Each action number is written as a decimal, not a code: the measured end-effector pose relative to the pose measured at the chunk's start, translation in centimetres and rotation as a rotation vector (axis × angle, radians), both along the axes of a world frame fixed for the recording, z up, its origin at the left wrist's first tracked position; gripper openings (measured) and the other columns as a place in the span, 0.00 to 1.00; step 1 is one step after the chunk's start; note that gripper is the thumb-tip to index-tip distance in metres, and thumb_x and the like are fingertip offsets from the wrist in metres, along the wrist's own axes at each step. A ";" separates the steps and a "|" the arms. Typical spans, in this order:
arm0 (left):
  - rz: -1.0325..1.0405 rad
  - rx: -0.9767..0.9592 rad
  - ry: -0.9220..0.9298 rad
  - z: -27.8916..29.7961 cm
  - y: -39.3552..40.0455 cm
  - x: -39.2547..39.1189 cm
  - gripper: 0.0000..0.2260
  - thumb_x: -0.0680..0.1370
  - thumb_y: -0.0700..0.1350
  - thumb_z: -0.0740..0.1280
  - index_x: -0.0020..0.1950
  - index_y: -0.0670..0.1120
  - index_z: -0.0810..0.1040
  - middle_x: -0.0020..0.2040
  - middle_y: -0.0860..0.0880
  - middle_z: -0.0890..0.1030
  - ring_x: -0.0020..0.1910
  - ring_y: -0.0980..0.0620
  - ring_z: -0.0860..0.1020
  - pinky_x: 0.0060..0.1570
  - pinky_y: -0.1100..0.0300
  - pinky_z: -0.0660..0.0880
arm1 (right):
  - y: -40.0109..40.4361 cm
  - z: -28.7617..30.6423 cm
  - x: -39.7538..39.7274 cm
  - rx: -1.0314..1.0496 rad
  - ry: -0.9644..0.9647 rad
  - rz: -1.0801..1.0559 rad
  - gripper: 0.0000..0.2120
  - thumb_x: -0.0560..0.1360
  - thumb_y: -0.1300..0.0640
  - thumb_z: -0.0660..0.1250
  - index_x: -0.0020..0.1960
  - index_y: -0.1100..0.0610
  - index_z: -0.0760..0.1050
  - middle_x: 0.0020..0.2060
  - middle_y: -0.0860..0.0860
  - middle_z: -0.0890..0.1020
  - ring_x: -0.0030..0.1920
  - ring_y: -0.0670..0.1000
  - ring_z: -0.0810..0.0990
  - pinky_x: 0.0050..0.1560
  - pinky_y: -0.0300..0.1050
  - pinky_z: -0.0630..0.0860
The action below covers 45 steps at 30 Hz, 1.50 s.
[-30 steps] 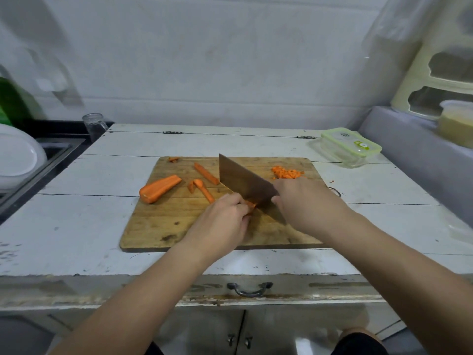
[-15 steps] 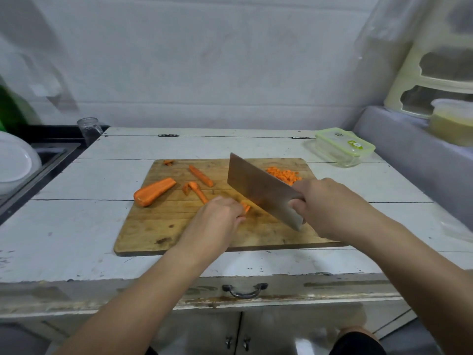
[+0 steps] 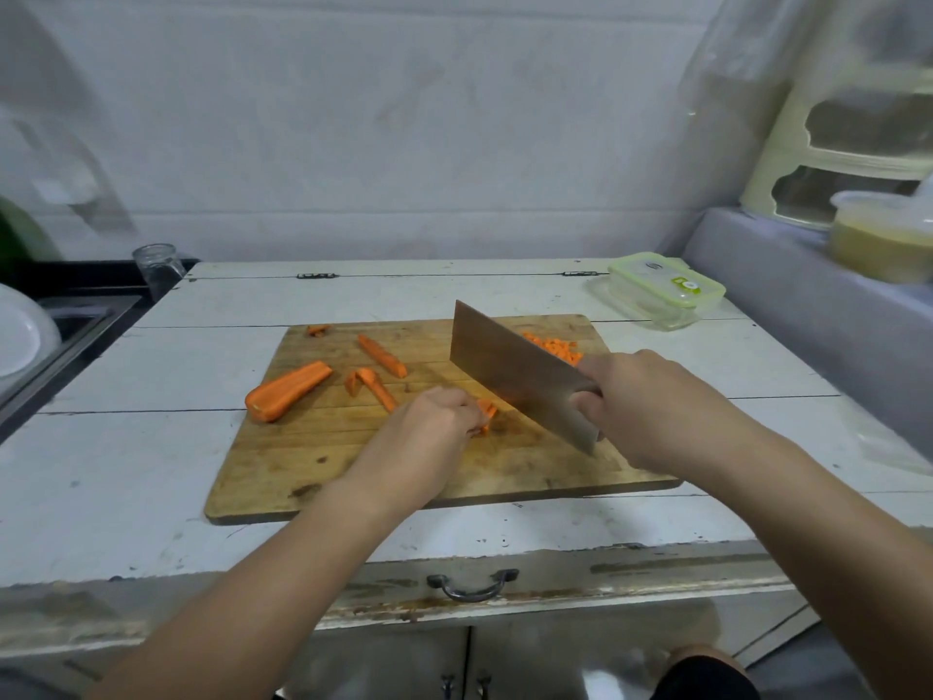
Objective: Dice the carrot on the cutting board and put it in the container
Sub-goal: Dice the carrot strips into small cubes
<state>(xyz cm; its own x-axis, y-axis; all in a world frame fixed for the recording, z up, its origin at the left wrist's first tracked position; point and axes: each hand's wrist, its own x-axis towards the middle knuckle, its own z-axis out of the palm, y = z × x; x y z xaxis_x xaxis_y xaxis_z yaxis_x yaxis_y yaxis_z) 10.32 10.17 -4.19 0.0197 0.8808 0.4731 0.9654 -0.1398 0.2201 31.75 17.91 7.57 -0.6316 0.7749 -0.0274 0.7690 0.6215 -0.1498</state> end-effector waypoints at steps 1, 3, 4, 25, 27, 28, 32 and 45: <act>0.004 -0.001 -0.015 -0.1 -0.1 0.1 0.12 0.77 0.35 0.73 0.60 0.44 0.86 0.55 0.49 0.84 0.54 0.49 0.81 0.54 0.56 0.81 | -0.3 0.1 0.0 0.000 -0.011 0.005 0.13 0.81 0.53 0.57 0.38 0.48 0.64 0.36 0.47 0.73 0.36 0.46 0.70 0.32 0.44 0.62; 0.013 -0.005 -0.044 0.1 -0.2 0.4 0.12 0.79 0.36 0.72 0.61 0.44 0.85 0.55 0.49 0.84 0.55 0.50 0.81 0.55 0.56 0.81 | -0.7 0.0 -0.1 0.001 -0.041 0.010 0.13 0.81 0.53 0.57 0.38 0.48 0.64 0.37 0.48 0.72 0.36 0.47 0.71 0.32 0.45 0.64; 0.016 -0.005 -0.052 0.2 -0.3 0.5 0.12 0.79 0.36 0.71 0.61 0.44 0.85 0.56 0.50 0.83 0.55 0.50 0.80 0.55 0.57 0.80 | -0.9 -0.2 -0.2 0.013 -0.058 0.018 0.12 0.82 0.52 0.56 0.39 0.48 0.65 0.37 0.49 0.72 0.37 0.50 0.72 0.33 0.46 0.66; 0.139 0.026 -0.109 0.3 -0.5 1.5 0.06 0.81 0.42 0.69 0.47 0.45 0.85 0.42 0.51 0.80 0.45 0.51 0.73 0.44 0.51 0.78 | 0.6 -0.7 -1.2 -0.009 0.052 -0.024 0.10 0.82 0.51 0.59 0.42 0.49 0.67 0.37 0.47 0.72 0.41 0.54 0.74 0.35 0.47 0.64; 0.134 0.014 -0.102 0.4 -0.4 1.6 0.06 0.81 0.43 0.68 0.47 0.46 0.85 0.43 0.51 0.81 0.46 0.52 0.74 0.45 0.52 0.77 | -0.1 -0.6 -0.8 -0.025 0.025 -0.001 0.11 0.82 0.51 0.59 0.40 0.49 0.67 0.37 0.47 0.72 0.40 0.53 0.73 0.35 0.47 0.64; 0.131 0.009 -0.099 0.4 -0.4 1.6 0.06 0.81 0.43 0.68 0.47 0.47 0.85 0.44 0.52 0.81 0.47 0.52 0.74 0.46 0.53 0.77 | -0.4 -0.5 -0.7 -0.021 -0.003 0.008 0.10 0.81 0.51 0.58 0.41 0.48 0.67 0.37 0.47 0.72 0.40 0.53 0.73 0.35 0.47 0.65; 0.132 0.012 -0.082 0.4 -0.4 1.5 0.07 0.81 0.42 0.67 0.48 0.47 0.85 0.44 0.51 0.82 0.47 0.52 0.75 0.46 0.53 0.77 | -1.0 -0.7 -0.9 0.028 -0.088 0.033 0.13 0.82 0.52 0.57 0.38 0.47 0.62 0.36 0.48 0.71 0.38 0.52 0.71 0.35 0.48 0.65; 0.124 -0.017 -0.058 0.7 -1.2 2.1 0.10 0.82 0.47 0.63 0.53 0.46 0.84 0.47 0.51 0.79 0.49 0.52 0.74 0.48 0.54 0.76 | 0.6 -1.0 -3.6 -0.002 -0.072 0.071 0.04 0.84 0.50 0.59 0.51 0.49 0.69 0.45 0.52 0.75 0.46 0.57 0.73 0.43 0.49 0.70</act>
